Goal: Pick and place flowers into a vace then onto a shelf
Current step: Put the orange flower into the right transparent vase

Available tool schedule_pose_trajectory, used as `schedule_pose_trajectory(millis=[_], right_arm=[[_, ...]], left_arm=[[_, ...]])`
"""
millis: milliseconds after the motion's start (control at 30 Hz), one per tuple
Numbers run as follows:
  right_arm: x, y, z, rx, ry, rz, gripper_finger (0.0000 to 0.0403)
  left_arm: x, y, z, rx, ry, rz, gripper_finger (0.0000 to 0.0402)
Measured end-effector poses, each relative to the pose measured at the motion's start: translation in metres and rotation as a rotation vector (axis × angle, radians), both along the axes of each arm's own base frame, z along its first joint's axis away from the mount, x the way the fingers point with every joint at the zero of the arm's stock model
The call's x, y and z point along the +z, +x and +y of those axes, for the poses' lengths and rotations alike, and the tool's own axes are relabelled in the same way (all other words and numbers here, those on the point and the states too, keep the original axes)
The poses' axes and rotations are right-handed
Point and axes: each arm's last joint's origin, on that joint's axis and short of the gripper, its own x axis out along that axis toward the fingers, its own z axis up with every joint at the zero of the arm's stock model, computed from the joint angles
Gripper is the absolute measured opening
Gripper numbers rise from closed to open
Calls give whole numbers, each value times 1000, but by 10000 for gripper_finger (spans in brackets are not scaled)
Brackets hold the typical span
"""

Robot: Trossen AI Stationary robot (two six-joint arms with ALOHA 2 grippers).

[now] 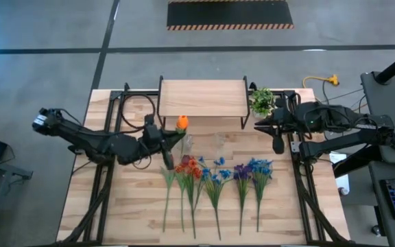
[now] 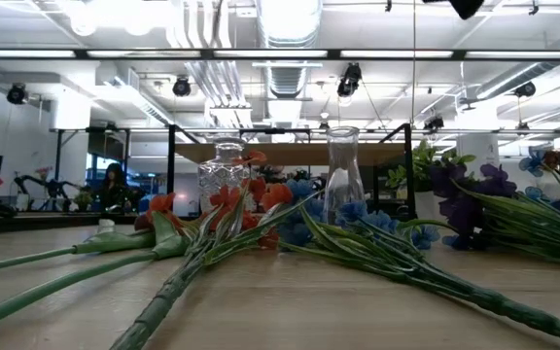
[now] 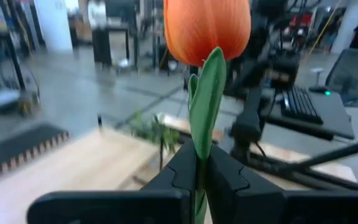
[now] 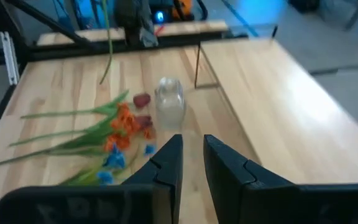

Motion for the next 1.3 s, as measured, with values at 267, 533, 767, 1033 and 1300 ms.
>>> schedule_pose_trajectory(millis=[267,533,767,1033,1300], right_arm=[[-6,-4,0,-49,82,57,57],[-8,-5,0,-62,103,71,57],[-18,-7,0,-93,142,142,57],[-36,-5,0,-116,171,199,57],[-40,-4,2,-112,174,212,57]], left_arm=[[8,24,13,-78,127,-136,3],[4,54,36,-81,221,-238,3],[-10,80,61,-110,250,-269,3],[-13,98,83,-102,254,-255,3],[-29,111,89,-125,257,-200,3]])
